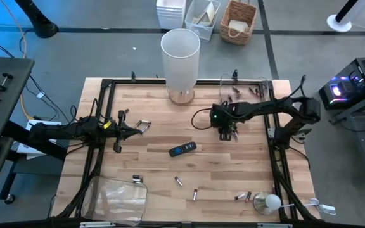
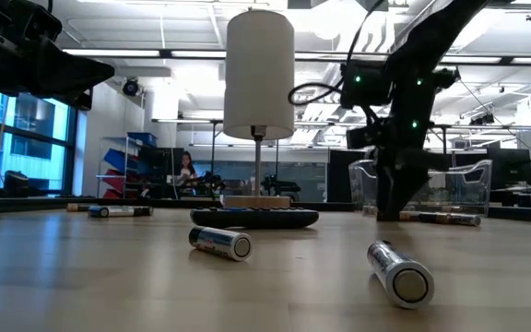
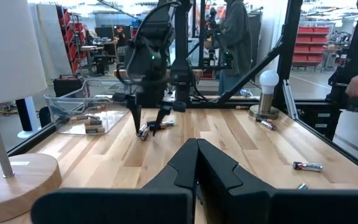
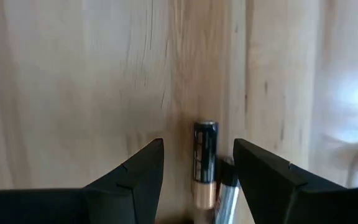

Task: Sort batteries
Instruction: Put the black battery into the top transparent bin

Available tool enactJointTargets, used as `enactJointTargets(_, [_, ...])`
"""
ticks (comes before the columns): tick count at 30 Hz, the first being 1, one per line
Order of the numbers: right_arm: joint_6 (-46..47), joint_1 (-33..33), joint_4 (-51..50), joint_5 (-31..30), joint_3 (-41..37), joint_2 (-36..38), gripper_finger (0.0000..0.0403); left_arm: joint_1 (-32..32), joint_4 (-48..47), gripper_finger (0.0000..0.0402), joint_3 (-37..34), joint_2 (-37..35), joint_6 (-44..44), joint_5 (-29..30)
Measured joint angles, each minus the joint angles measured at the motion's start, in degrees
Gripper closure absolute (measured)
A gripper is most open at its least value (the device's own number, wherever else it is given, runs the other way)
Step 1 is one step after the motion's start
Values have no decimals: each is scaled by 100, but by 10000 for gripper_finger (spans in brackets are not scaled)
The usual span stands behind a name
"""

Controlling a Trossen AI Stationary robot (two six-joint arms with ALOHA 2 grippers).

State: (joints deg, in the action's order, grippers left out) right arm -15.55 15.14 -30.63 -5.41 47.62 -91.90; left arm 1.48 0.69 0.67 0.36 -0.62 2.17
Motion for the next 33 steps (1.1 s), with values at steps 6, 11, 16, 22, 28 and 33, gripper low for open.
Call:
enactJointTargets(6, [5, 0, 135, 145, 27, -302, 237, 0, 0, 401, 0, 0, -1, 0])
enactJointTargets(11, [31, -27, 132, 221, 21, -347, 353, 0, 0, 401, 1, 0, -2, 1])
enactJointTargets(16, [380, -30, -99, 115, 305, -289, 368, 0, 0, 401, 2, 0, 0, 2])
enactJointTargets(22, [736, -32, -213, 117, 1314, 244, 368, 1, 0, 401, 2, 0, 0, 1])
enactJointTargets(28, [913, 256, -739, -2102, 1885, 909, 368, 0, 0, 401, 1, 0, -2, 1])
enactJointTargets(33, [2224, 1021, -1658, -2836, 1448, 1345, 368, 1, 0, 401, 1, 0, -2, 0])
